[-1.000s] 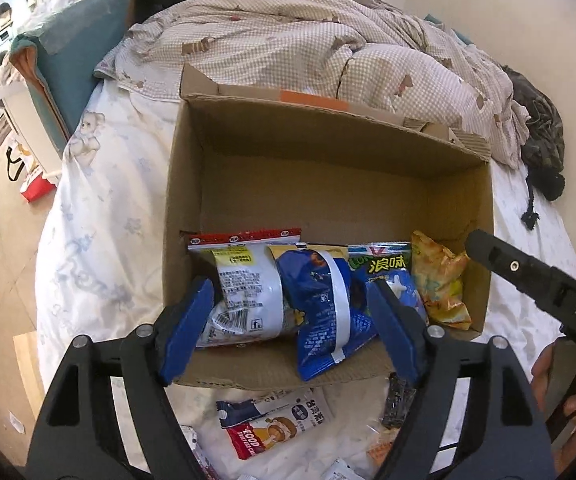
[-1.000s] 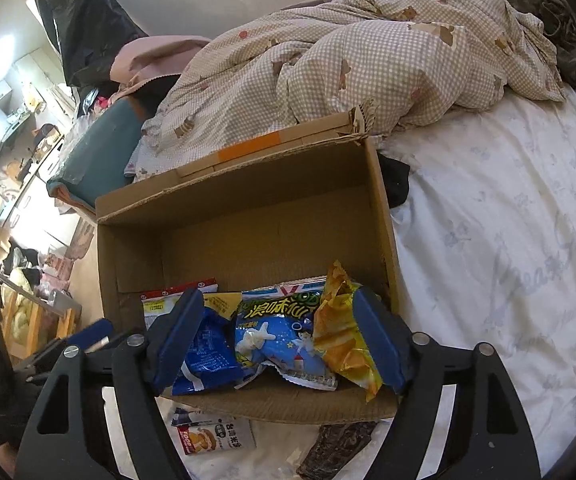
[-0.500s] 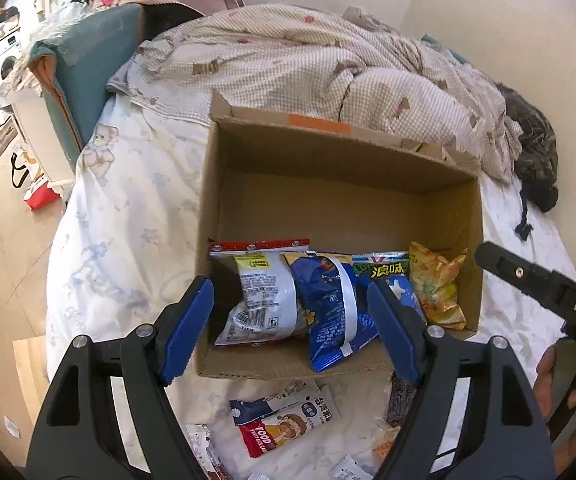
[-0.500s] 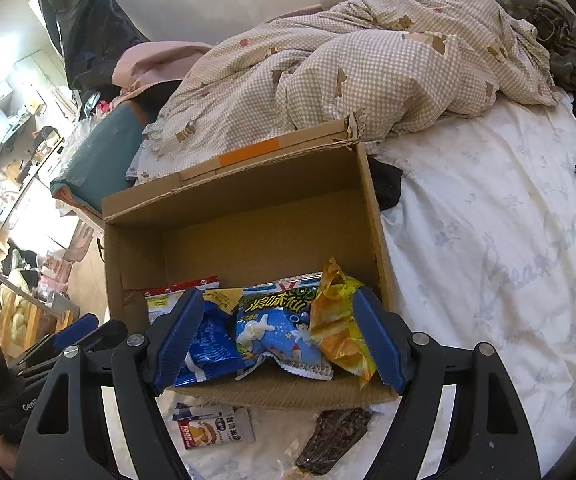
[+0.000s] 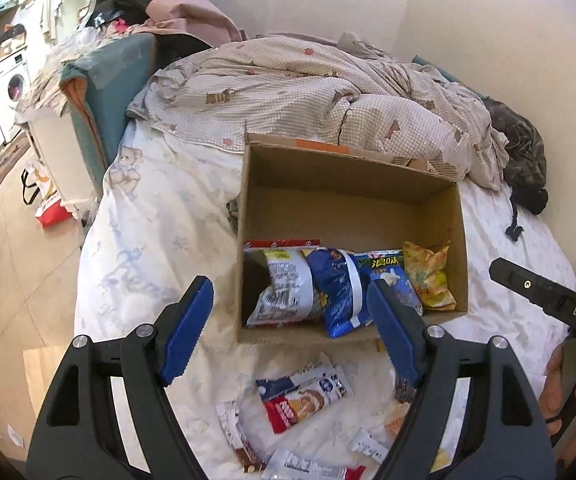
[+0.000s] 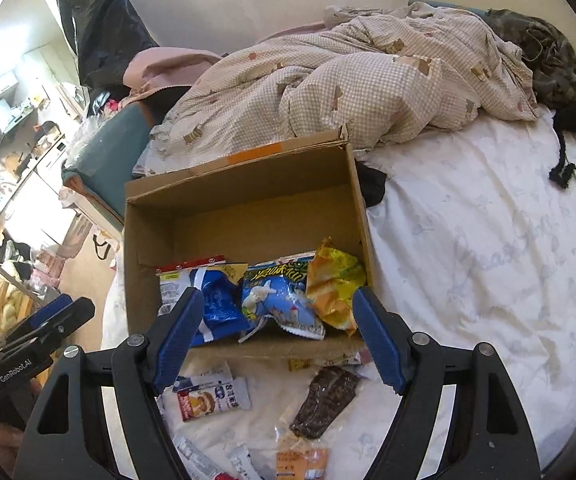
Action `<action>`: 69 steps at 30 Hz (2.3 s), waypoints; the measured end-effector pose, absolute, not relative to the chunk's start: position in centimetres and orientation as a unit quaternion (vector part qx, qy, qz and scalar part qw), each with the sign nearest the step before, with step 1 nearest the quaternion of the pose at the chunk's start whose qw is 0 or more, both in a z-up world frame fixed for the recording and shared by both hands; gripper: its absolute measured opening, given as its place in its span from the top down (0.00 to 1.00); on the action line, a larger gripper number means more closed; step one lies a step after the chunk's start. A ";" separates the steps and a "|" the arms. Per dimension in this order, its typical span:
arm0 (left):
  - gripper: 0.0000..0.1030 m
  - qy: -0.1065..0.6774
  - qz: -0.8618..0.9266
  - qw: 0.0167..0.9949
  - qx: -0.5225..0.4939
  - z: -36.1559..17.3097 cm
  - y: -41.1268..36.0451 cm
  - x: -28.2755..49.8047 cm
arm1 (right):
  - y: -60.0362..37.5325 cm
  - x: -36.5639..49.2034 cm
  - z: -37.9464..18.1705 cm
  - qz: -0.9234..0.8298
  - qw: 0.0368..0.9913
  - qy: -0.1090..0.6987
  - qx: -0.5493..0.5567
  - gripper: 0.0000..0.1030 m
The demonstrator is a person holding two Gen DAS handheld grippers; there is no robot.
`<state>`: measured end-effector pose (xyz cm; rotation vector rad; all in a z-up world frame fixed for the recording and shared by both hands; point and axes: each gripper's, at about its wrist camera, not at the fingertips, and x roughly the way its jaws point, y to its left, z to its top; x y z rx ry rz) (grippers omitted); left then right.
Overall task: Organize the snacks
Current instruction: 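Withdraw both grippers from the box and move toward the remaining small snacks, then grasp the white-and-brown bar with the left gripper while the right gripper grasps a white stick packet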
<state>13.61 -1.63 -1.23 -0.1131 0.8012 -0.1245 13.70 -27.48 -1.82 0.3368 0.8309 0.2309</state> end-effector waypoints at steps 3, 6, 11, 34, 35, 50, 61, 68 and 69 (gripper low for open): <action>0.26 0.401 -0.043 0.913 -0.059 -1.8 -0.9 13.0 | -27.6 12.9 -2.0 0.113 0.891 0.406 0.169 0.23; 0.26 0.423 -0.033 0.902 -0.071 -2.8 -0.2 12.5 | -27.5 12.2 -2.2 0.116 0.888 0.410 0.176 0.23; 0.26 0.435 -0.026 0.897 -0.077 -3.4 0.4 11.4 | -26.8 10.8 -2.4 0.123 0.883 0.414 0.182 0.23; 0.15 0.507 0.040 0.853 -0.115 -7.3 4.1 9.8 | -25.8 7.2 -5.4 0.126 0.864 0.454 0.177 0.23; 0.15 0.515 0.045 0.847 -0.124 -7.7 4.3 9.9 | -26.0 7.2 -5.5 0.124 0.863 0.455 0.178 0.23; 0.53 0.655 0.039 0.750 -0.084 -18.1 0.9 11.6 | -26.5 8.2 -7.0 0.102 0.855 0.477 0.176 0.23; 0.86 0.656 0.043 0.750 -0.076 -18.0 1.2 11.5 | -26.4 8.1 -6.9 0.102 0.857 0.477 0.166 0.23; 0.86 0.618 0.024 0.784 -0.064 -14.0 0.2 9.8 | -25.9 7.9 -6.9 0.101 0.859 0.478 0.151 0.23; 0.86 0.610 0.020 0.789 -0.064 -13.3 0.1 9.7 | -25.9 7.9 -7.0 0.100 0.859 0.479 0.149 0.23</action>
